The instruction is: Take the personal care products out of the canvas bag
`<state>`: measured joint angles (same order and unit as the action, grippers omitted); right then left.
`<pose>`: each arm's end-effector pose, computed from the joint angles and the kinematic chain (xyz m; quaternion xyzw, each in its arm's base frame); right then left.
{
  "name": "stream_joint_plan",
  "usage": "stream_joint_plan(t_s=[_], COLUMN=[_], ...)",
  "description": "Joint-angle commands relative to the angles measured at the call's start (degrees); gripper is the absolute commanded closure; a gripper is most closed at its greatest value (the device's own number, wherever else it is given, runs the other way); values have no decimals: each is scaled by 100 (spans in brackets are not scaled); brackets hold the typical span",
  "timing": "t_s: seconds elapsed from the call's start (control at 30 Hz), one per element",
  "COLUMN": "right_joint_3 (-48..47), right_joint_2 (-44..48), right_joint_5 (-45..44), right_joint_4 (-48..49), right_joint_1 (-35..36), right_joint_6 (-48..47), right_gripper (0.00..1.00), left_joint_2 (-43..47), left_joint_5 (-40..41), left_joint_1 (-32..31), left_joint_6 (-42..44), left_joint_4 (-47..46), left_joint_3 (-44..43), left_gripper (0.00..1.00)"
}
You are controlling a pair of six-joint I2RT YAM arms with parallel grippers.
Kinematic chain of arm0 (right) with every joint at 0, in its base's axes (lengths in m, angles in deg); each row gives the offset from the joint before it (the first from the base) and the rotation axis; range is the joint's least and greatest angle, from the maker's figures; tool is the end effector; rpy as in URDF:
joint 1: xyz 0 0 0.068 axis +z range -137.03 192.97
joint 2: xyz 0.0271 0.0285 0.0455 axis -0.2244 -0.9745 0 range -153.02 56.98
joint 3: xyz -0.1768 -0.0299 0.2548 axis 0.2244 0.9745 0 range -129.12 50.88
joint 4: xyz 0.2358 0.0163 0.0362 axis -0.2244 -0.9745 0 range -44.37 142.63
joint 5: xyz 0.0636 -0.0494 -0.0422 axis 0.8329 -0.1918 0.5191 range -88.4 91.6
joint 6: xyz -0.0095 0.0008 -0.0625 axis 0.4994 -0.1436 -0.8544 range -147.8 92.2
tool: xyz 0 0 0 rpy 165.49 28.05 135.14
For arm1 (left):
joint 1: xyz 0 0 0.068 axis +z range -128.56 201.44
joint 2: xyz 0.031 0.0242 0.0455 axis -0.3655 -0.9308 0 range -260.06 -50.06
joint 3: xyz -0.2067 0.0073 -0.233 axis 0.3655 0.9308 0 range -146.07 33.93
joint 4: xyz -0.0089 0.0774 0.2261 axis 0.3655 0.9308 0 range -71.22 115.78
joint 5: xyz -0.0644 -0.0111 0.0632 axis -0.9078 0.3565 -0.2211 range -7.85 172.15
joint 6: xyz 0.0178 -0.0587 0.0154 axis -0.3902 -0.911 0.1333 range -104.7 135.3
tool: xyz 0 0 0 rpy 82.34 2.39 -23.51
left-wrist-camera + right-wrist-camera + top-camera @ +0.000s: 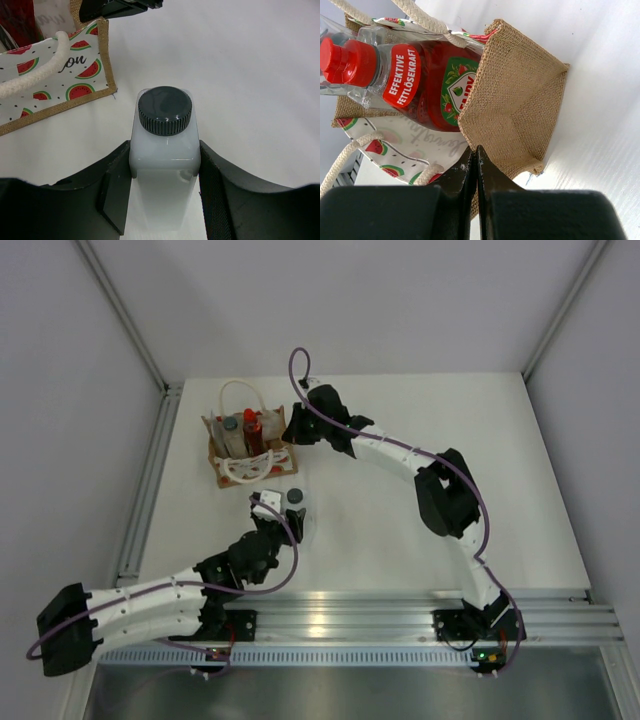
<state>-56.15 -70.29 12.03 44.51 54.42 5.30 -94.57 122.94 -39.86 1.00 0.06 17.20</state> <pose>0.3984 0.3636 0.2774 -0.1087 0.8496 0.3712 0.3587 0.0933 -0.1043 0.2592 0.0769 0.7441 -0.1634 0.6432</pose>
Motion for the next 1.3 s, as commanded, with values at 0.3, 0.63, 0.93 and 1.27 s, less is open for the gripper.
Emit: stream_joint_plan(t_s=[0.3, 0.63, 0.93, 1.27], right_joint_3=[59, 76, 103, -47], right_joint_2=[-282, -229, -238, -255], right_joint_5=[2, 2, -50, -68], right_joint_4=[-164, -172, -190, -287], right_joint_1=[-58, -67, -58, -67], right_joint_6=[-93, -85, -85, -129], right_gripper=[100, 100, 100, 100], left_joint_2=[-418, -392, -251, 66], left_joint_5=[693, 737, 746, 1086], left_joint_1=[-365, -365, -453, -453], left_joint_6=[-90, -151, -178, -362], left_joint_4=[-809, -616, 244, 1658], left_joint_3=[-102, -146, -752, -2219], left_gripper=[59, 27, 2, 1])
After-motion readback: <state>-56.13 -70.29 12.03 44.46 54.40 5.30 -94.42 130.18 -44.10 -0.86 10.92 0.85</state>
